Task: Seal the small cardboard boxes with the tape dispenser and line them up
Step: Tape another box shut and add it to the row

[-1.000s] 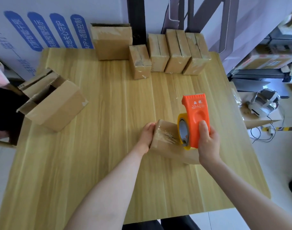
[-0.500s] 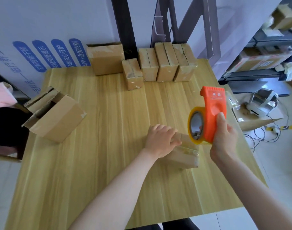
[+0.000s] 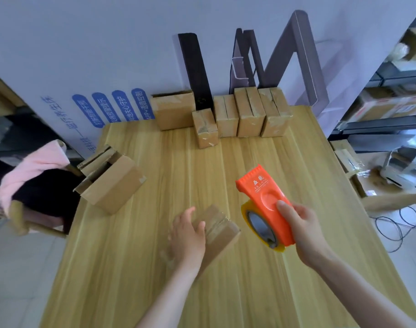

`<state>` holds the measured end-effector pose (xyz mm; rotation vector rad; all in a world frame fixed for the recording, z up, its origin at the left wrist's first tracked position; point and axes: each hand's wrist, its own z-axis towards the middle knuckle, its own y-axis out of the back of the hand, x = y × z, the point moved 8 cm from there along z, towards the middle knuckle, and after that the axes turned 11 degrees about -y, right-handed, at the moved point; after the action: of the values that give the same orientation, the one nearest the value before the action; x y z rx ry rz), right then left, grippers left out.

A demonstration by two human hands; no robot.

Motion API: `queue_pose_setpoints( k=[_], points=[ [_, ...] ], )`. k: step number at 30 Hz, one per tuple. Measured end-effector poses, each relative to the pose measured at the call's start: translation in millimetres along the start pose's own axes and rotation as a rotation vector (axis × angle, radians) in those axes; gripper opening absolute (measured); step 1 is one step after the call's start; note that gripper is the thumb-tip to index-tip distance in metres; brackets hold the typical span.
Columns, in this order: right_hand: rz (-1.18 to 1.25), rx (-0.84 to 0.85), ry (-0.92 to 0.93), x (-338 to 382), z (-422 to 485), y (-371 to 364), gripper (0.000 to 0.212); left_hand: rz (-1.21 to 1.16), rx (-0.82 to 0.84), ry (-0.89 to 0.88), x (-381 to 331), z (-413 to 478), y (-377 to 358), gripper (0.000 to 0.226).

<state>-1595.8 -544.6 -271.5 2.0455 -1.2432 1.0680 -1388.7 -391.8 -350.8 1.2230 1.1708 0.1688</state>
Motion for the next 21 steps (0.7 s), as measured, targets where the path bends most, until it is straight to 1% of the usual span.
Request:
queue_pose_setpoints(
  k=[1,2,3,4,5,6,7,8,10,12,14,16,21],
  points=[
    [-0.006,0.027,0.006,4,-2,-5,0.027,-0.181,-0.025,-0.019,-12,6,7,0.03],
    [-0.01,0.056,0.019,7,-3,-10,0.025,-0.419,0.006,0.05,-24,12,11,0.027],
    [-0.021,0.085,0.028,11,-4,-15,0.024,-0.659,0.096,0.167,-38,15,12,0.037],
    [-0.04,0.11,0.035,13,-4,-19,0.024,-0.826,0.227,0.274,-51,17,9,0.05],
    [-0.06,0.128,0.041,16,-5,-22,0.025,-0.937,0.342,0.321,-63,19,9,0.062],
    [-0.088,0.133,0.049,17,-5,-24,0.025,-0.997,0.414,0.325,-71,24,11,0.066],
    [-0.12,0.128,0.051,17,-5,-26,0.022,-1.023,0.45,0.309,-76,29,16,0.062],
    [-0.155,0.119,0.055,17,-3,-26,0.017,-1.022,0.456,0.282,-77,35,21,0.053],
    [-0.225,0.097,0.064,16,-2,-26,0.012,-0.957,0.428,0.196,-78,43,33,0.027],
    [-0.274,0.088,0.074,16,-2,-26,0.011,-0.871,0.395,0.11,-79,50,39,0.009],
    [-0.309,0.078,0.082,17,-3,-28,0.011,-0.803,0.36,0.053,-81,55,43,0.005],
    [-0.353,0.064,0.093,20,-4,-32,0.012,-0.748,0.341,0.015,-83,60,46,0.008],
    [-0.473,0.029,0.093,32,-5,-42,0.021,-0.61,0.369,0.022,-87,79,47,0.014]
  ],
)
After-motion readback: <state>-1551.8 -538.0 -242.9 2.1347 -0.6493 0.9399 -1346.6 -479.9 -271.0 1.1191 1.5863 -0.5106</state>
